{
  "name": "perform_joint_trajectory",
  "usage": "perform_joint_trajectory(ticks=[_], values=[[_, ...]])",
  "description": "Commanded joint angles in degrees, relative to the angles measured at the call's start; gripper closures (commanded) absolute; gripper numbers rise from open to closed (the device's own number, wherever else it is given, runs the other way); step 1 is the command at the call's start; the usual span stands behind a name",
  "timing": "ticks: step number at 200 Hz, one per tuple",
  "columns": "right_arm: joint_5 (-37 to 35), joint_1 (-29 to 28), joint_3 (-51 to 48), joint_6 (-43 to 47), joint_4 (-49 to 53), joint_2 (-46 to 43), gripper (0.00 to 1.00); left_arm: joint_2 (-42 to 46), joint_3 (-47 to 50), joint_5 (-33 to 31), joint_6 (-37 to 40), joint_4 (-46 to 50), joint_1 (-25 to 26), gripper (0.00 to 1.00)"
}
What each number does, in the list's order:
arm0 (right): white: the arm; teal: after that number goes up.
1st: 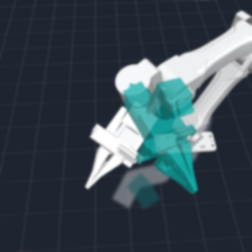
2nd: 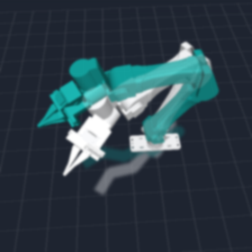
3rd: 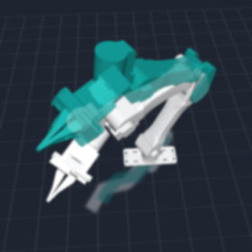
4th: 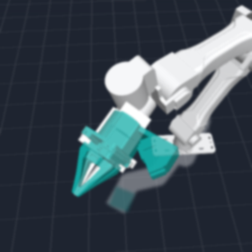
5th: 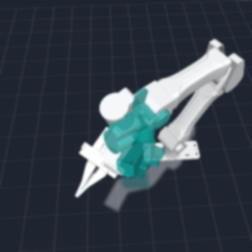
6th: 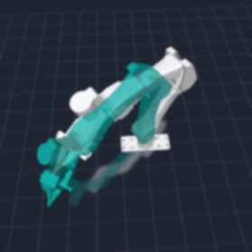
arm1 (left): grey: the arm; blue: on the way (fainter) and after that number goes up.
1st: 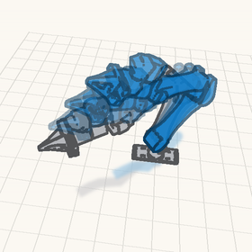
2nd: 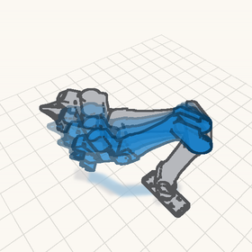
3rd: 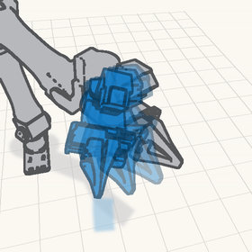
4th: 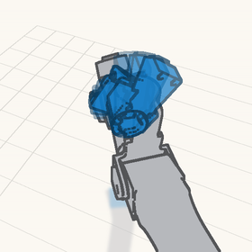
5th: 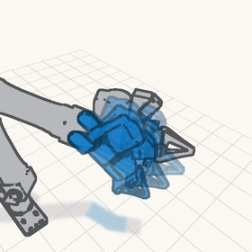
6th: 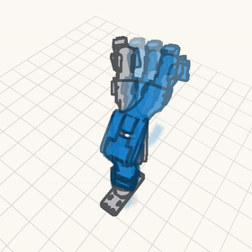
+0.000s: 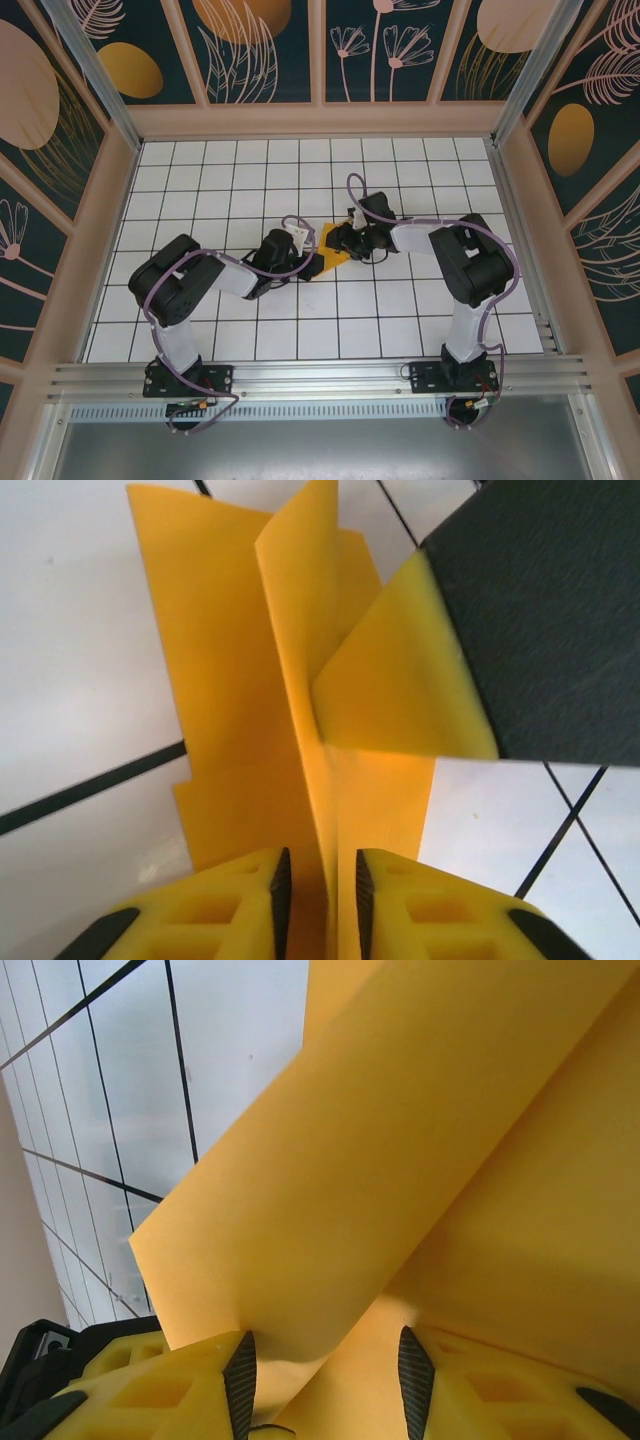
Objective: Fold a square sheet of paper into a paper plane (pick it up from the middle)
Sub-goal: Fourth fold the wing at the center of the table.
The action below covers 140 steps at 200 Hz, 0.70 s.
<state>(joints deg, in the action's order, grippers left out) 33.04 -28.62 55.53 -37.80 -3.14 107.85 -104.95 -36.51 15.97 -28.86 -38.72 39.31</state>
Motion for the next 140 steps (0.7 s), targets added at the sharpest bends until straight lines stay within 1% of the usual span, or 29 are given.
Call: perform_joint_trajectory(ticks=[1, 25, 33, 53, 69, 94, 115, 140], values=[[-5.17, 0.05, 0.44, 1.42, 4.45, 2.49, 0.54, 4.00, -1.71, -0.73, 1.72, 5.17, -0.74, 0.69], [-6.95, 0.08, 0.47, 1.16, 5.82, 2.94, 0.54, 6.41, -1.62, -1.67, 2.26, 7.59, -1.32, 0.65], [-7.22, 0.12, 0.62, 1.11, 6.24, 3.20, 0.54, 8.40, -1.33, -2.02, 1.63, 7.68, -1.63, 0.63], [-8.26, 0.08, 0.90, 0.80, 7.21, 3.66, 0.54, 9.66, -1.69, -2.73, -0.93, 8.24, -1.94, 0.61], [-9.43, 0.14, 1.25, 0.87, 8.42, 4.13, 0.54, 9.63, -2.41, -3.12, -3.30, 8.88, -1.91, 0.61], [-10.00, 0.14, 1.02, 1.22, 9.10, 4.57, 0.54, 9.17, -2.86, -3.67, -5.93, 9.03, -1.96, 0.64], [-10.83, 0.12, 1.59, 1.24, 10.85, 5.39, 0.54, 8.89, -2.95, -1.20, -7.32, 8.22, -1.95, 0.67], [-12.00, 0.06, 2.38, 0.84, 12.94, 6.07, 0.54, 8.40, -2.91, 5.01, -7.87, 5.82, -1.94, 0.70]])
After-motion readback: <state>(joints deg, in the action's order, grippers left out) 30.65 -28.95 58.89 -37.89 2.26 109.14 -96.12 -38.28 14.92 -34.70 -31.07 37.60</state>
